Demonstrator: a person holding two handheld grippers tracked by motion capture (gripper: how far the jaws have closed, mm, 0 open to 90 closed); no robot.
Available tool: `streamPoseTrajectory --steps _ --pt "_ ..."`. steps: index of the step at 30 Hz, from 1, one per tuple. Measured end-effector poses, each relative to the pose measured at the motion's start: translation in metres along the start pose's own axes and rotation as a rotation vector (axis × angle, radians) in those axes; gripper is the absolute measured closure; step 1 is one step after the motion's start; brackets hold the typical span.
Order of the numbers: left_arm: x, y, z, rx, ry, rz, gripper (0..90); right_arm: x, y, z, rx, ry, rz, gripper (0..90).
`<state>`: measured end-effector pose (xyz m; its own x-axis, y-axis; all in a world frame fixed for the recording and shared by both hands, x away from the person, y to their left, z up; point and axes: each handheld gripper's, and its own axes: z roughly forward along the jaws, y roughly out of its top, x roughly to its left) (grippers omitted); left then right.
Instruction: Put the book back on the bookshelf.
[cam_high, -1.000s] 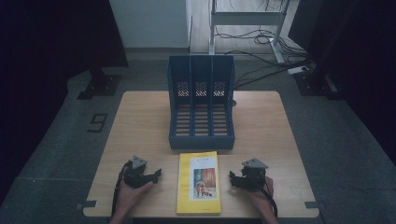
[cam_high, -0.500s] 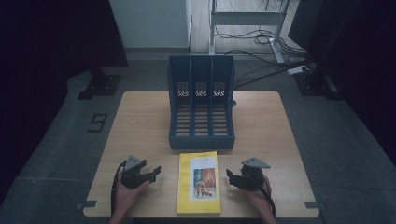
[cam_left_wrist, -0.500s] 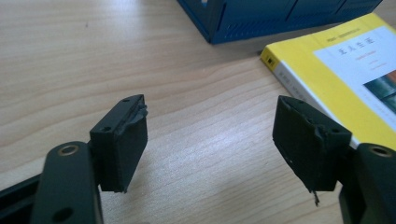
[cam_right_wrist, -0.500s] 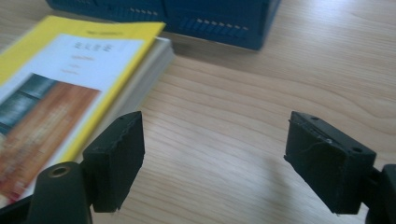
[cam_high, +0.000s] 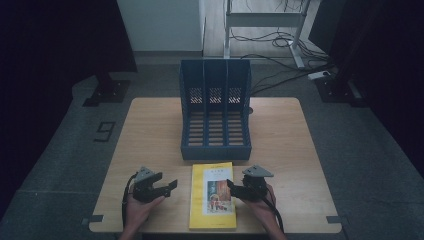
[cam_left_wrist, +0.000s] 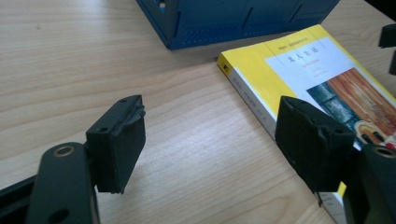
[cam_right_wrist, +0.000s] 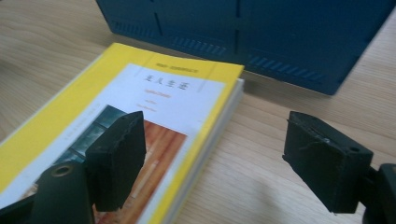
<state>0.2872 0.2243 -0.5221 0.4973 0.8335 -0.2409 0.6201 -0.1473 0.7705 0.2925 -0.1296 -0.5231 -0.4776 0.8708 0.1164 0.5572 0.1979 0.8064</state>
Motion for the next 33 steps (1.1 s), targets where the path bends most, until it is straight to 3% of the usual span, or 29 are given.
streamPoseTrajectory --steps 6,9,13,18,33 --pt "-0.009 0.005 0.005 0.022 -0.001 -0.023 24.5 0.007 -0.002 0.006 0.015 0.025 -0.004 20.5" --pt "-0.020 0.012 0.013 0.050 -0.001 0.001 24.4 0.011 -0.003 0.004 0.008 0.042 0.005 20.6" --pt "-0.028 0.012 0.016 0.036 -0.014 0.017 24.8 0.018 -0.006 0.002 0.003 0.046 -0.007 20.9" --pt "-0.031 0.005 0.022 0.059 -0.031 0.045 25.4 0.026 -0.009 0.004 0.019 0.049 -0.025 20.5" --pt "-0.031 0.005 0.024 0.060 -0.060 0.049 25.7 0.033 -0.019 0.012 0.055 0.026 -0.036 20.4"
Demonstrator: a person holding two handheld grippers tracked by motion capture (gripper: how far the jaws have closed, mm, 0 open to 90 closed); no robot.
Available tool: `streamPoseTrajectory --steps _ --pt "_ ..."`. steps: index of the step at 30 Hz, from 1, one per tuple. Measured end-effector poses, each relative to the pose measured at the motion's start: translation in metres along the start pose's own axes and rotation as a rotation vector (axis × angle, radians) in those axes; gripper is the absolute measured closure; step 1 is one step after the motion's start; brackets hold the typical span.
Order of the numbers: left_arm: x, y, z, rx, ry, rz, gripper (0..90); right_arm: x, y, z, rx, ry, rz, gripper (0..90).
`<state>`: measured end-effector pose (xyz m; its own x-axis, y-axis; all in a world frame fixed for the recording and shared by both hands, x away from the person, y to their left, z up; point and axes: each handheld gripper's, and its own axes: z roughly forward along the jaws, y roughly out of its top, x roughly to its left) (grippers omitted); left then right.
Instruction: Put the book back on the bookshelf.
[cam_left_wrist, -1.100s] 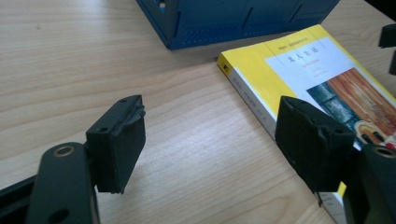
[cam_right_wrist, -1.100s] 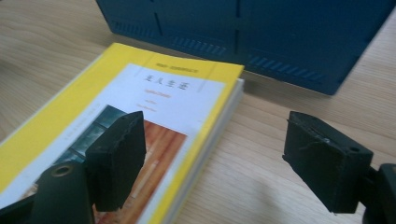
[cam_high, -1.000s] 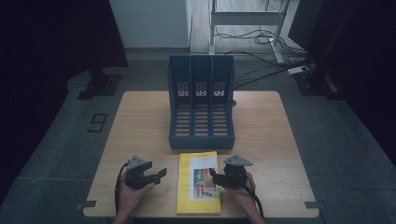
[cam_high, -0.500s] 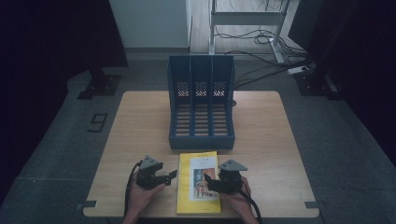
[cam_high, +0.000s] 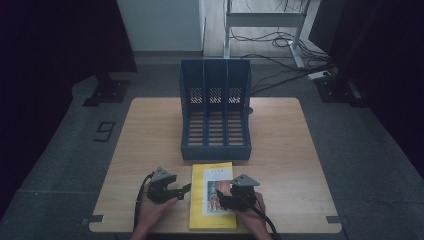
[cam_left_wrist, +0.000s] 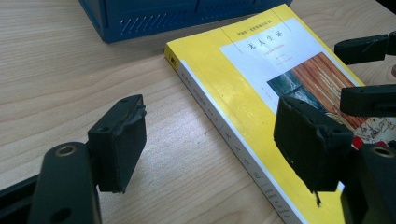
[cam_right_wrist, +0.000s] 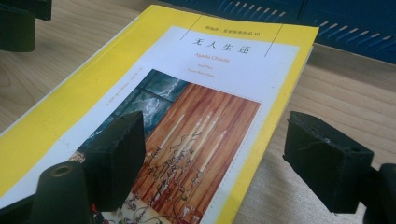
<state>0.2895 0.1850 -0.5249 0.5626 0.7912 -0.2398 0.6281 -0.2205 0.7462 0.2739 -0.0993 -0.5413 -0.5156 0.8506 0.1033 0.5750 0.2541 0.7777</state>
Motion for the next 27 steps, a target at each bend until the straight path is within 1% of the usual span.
streamPoseTrajectory --steps 7,14,21,23,27 --pt "-0.0003 -0.0010 0.0015 0.006 0.001 0.000 25.6 0.0001 -0.0019 0.0051 0.015 0.009 0.007 20.2" --pt "-0.0036 -0.0005 0.0000 0.004 -0.013 0.004 25.4 0.0016 -0.0021 0.0054 0.014 0.004 0.007 19.7" --pt "-0.0039 -0.0011 0.0014 0.009 -0.017 0.002 25.4 -0.0010 -0.0023 0.0067 0.018 0.020 0.015 18.7" --pt "-0.0054 -0.0018 0.0028 0.013 -0.018 0.003 25.4 -0.0028 -0.0025 0.0074 0.021 0.031 0.028 18.4" --pt "-0.0075 -0.0023 0.0049 0.020 -0.024 0.008 25.4 -0.0027 -0.0025 0.0072 0.020 0.035 0.026 20.3"
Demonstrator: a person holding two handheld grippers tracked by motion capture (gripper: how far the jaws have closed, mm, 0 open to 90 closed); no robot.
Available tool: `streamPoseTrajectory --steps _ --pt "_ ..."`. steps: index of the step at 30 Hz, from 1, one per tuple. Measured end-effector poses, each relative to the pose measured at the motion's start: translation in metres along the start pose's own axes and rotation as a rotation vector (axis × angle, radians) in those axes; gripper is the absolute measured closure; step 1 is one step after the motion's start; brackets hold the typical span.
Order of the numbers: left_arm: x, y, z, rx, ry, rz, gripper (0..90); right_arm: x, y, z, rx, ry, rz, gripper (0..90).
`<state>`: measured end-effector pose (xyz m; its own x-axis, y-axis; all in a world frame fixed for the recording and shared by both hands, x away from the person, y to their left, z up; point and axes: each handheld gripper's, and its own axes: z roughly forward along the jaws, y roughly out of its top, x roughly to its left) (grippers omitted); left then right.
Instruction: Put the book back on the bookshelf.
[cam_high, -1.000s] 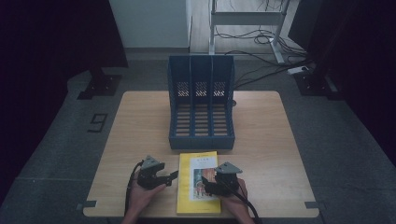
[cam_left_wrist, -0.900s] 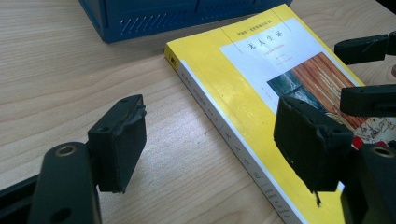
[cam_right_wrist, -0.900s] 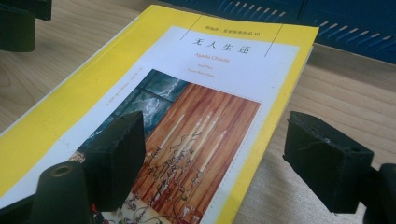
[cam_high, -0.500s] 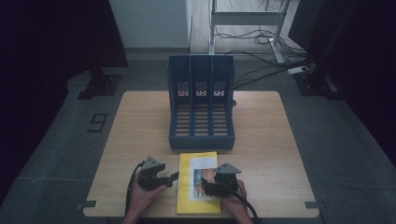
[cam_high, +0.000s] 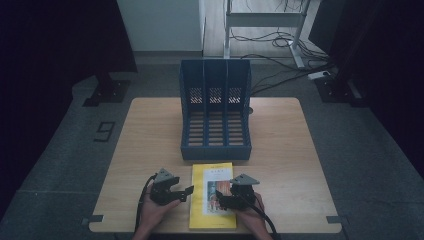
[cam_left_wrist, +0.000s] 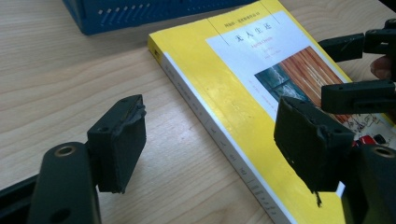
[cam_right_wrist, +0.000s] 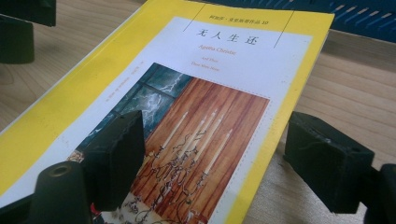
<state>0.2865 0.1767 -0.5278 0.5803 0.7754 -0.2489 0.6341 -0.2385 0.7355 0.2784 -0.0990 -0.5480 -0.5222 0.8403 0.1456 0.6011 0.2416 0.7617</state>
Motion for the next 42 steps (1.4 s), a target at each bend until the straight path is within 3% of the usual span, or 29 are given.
streamPoseTrajectory --steps 15,24,33,42 --pt "-0.016 -0.006 0.023 0.077 -0.034 0.029 28.6 0.000 0.000 -0.002 -0.014 -0.006 -0.010 25.0" --pt "-0.021 -0.007 0.027 0.073 -0.047 0.040 32.1 -0.001 0.001 -0.004 -0.021 0.002 0.002 26.5" --pt "-0.021 -0.007 0.027 0.072 -0.047 0.040 32.0 -0.001 0.007 -0.011 -0.057 0.046 0.038 28.1" --pt "-0.020 -0.007 0.027 0.070 -0.051 0.040 31.9 0.006 0.013 -0.022 -0.098 0.076 0.013 30.7"
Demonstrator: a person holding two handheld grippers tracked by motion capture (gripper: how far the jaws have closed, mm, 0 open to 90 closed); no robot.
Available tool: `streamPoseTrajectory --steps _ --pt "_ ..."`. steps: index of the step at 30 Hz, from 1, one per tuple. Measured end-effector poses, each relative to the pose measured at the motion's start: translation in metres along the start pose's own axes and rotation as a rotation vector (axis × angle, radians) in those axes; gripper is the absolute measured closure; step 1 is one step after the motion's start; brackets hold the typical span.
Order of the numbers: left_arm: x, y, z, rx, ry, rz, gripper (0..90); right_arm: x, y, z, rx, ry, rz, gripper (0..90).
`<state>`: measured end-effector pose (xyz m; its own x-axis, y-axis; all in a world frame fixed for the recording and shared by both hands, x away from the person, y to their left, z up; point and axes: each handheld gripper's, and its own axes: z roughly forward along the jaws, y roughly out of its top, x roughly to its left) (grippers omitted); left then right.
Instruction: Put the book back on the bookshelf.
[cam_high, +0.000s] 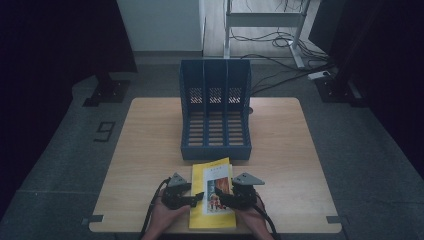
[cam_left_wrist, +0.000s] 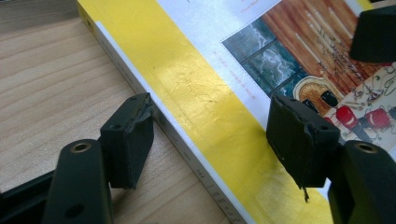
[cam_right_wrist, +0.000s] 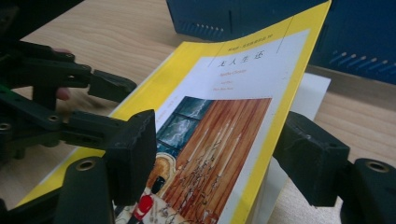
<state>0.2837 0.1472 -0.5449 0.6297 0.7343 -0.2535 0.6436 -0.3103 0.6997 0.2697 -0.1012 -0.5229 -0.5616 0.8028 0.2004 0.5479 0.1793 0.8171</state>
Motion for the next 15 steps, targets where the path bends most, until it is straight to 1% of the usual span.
streamPoseTrajectory --steps 7,10,13,15 --pt "0.001 0.000 0.000 0.000 -0.008 -0.007 31.8 0.007 0.007 -0.008 -0.022 0.006 -0.049 33.6" --pt "0.001 0.000 0.000 0.000 -0.010 -0.009 31.8 0.010 0.008 -0.010 -0.032 0.006 -0.062 35.2" --pt "0.002 0.000 0.000 -0.001 -0.013 -0.012 31.7 0.014 0.009 -0.013 -0.042 0.001 -0.076 35.6" --pt "0.002 0.000 0.000 0.000 -0.016 -0.013 31.7 0.017 0.010 -0.014 -0.043 -0.008 -0.096 35.6"
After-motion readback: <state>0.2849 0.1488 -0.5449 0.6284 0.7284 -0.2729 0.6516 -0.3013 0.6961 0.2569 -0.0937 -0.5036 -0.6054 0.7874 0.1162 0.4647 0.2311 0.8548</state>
